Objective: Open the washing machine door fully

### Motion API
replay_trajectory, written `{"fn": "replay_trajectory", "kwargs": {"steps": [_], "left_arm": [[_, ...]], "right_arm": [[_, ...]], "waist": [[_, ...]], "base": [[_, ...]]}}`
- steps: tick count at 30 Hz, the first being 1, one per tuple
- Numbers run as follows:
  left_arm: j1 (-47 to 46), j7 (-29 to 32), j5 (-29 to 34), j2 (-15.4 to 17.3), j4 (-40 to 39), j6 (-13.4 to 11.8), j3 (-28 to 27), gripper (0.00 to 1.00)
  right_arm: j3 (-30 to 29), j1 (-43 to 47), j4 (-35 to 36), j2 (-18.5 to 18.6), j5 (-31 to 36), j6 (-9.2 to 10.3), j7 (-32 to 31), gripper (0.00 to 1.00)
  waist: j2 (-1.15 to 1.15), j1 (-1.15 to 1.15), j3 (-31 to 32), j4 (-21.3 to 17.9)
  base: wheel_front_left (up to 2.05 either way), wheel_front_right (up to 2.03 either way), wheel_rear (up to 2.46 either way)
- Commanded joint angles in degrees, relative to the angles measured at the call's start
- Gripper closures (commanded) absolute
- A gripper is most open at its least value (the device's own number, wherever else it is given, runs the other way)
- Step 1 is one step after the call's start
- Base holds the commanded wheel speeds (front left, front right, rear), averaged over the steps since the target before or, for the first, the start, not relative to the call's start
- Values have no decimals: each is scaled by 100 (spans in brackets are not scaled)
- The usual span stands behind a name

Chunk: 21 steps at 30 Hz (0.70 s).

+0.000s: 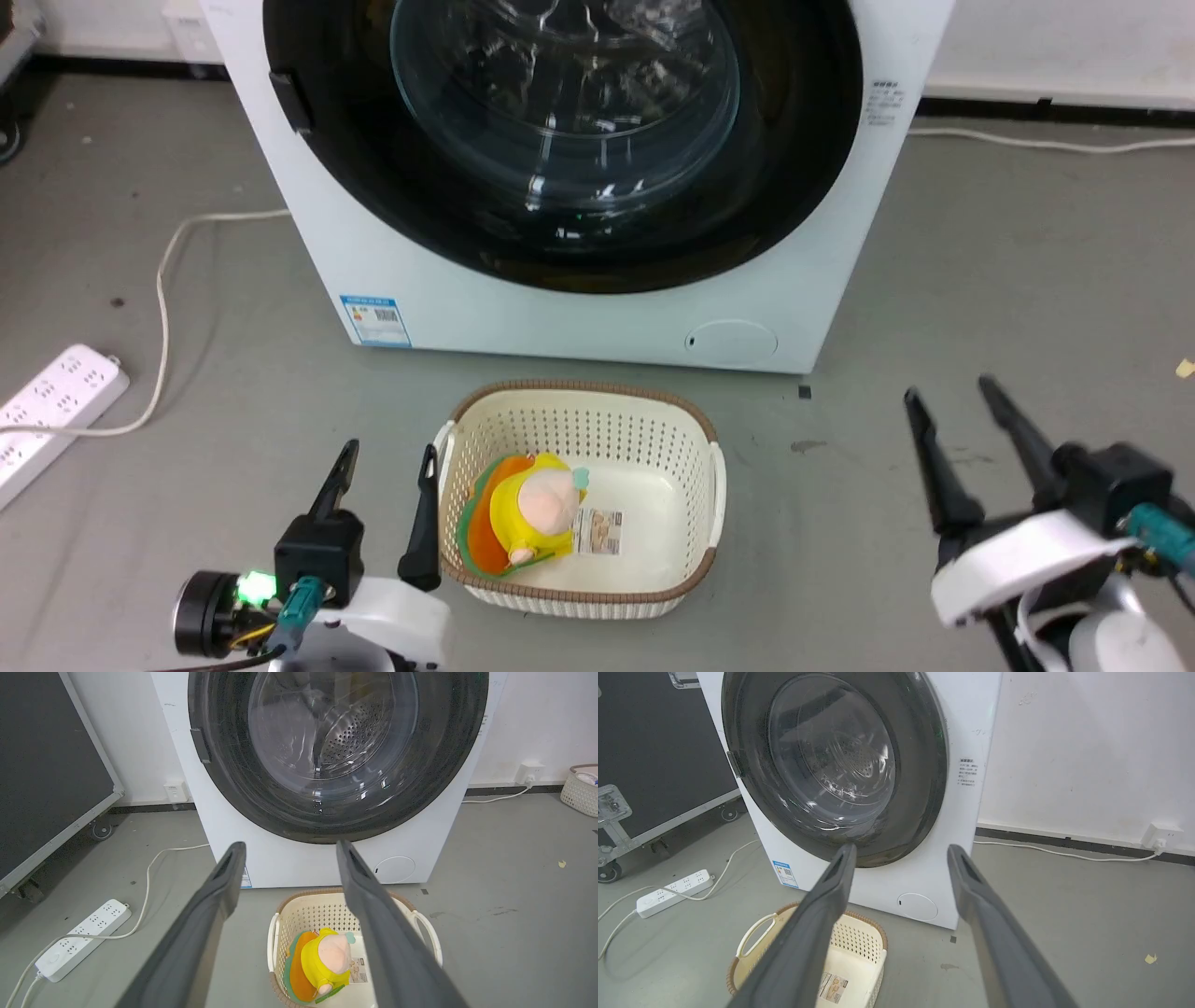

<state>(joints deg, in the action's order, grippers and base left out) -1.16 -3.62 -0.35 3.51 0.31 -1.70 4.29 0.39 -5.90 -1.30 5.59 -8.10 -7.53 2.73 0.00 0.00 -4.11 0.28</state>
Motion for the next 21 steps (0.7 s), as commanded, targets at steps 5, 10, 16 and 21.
{"fn": "replay_trajectory", "kwargs": {"steps": [5, 10, 16, 21], "left_arm": [[-230, -120, 76, 70, -57, -94, 131, 0], [-353, -180, 87, 99, -76, -152, 246, 0], [-460, -252, 80, 156, -73, -227, 374, 0], [-545, -312, 69, 207, -82, -291, 470, 0]], "right_arm": [[-68, -526, -61, 103, -447, 1, -19, 0], [-173, -947, -131, 200, -734, 2, -82, 0], [-314, -1456, -324, 214, -1084, 2, -169, 60], [-378, -1854, -538, 267, -1298, 2, -317, 100]], "waist": [[0, 0, -223, 48], [0, 0, -372, 88], [0, 0, -491, 125], [0, 0, -604, 155]], "base": [[0, 0, 0], [0, 0, 0], [0, 0, 0], [0, 0, 0]]}}
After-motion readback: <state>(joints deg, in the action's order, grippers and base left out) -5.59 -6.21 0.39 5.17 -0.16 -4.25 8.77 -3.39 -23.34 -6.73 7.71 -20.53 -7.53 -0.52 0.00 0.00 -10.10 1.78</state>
